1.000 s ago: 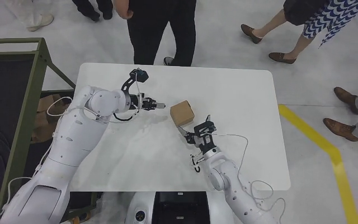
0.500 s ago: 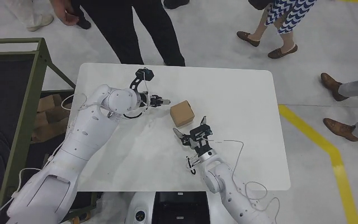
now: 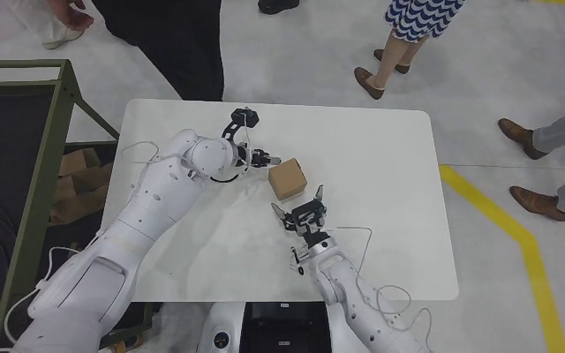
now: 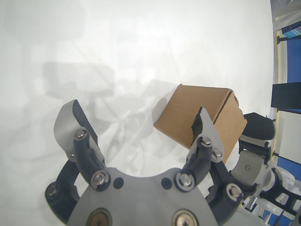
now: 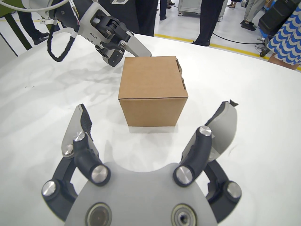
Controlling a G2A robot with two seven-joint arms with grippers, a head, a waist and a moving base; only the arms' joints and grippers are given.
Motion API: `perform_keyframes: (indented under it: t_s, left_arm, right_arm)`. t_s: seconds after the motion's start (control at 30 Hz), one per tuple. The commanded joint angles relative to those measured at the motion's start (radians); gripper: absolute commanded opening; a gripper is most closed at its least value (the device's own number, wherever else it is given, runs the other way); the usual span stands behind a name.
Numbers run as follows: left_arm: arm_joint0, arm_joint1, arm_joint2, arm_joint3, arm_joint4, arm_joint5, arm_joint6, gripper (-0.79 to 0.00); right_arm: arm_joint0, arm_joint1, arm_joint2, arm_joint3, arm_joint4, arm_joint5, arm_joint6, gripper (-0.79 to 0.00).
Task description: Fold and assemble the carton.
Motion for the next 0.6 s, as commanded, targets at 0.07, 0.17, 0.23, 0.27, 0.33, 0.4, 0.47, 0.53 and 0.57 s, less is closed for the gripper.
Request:
perform_keyframes:
  t_s: [0.07, 0.17, 0.23, 0.27, 0.33, 0.4, 0.47, 0.53, 0.57]
  left_arm:
    - [-0.027, -0.02, 0.029, 0.045, -0.009, -0.015, 0.01, 0.0]
    - [-0.039, -0.03, 0.042, 0.065, -0.013, -0.018, 0.012, 0.0]
    - [-0.044, -0.036, 0.048, 0.075, -0.015, -0.022, 0.012, 0.0]
    - [-0.047, -0.038, 0.05, 0.079, -0.015, -0.023, 0.012, 0.0]
    - [-0.05, -0.043, 0.054, 0.085, -0.016, -0.024, 0.012, 0.0]
    - [-0.052, -0.047, 0.056, 0.089, -0.018, -0.024, 0.013, 0.0]
    - [-0.054, -0.051, 0.059, 0.092, -0.018, -0.023, 0.014, 0.0]
    - [-0.055, -0.054, 0.06, 0.097, -0.018, -0.022, 0.014, 0.0]
    - [-0.057, -0.055, 0.06, 0.098, -0.017, -0.022, 0.014, 0.0]
  right_arm:
    - [0.023, -0.01, -0.006, 0.035, 0.023, 0.006, -0.006, 0.0]
    - [0.045, -0.018, -0.018, 0.064, 0.013, 0.018, -0.009, 0.0]
    - [0.062, -0.024, -0.025, 0.086, 0.014, 0.019, -0.008, 0.0]
    - [0.07, -0.027, -0.029, 0.094, 0.014, 0.022, -0.008, 0.0]
    - [0.086, -0.034, -0.038, 0.112, 0.016, 0.024, -0.012, 0.0]
    - [0.101, -0.04, -0.044, 0.134, 0.017, 0.025, -0.016, 0.0]
    - [0.115, -0.046, -0.048, 0.157, 0.021, 0.024, -0.021, 0.0]
    - [0.128, -0.051, -0.05, 0.178, 0.026, 0.026, -0.024, 0.0]
    - [0.133, -0.053, -0.048, 0.188, 0.032, 0.03, -0.023, 0.0]
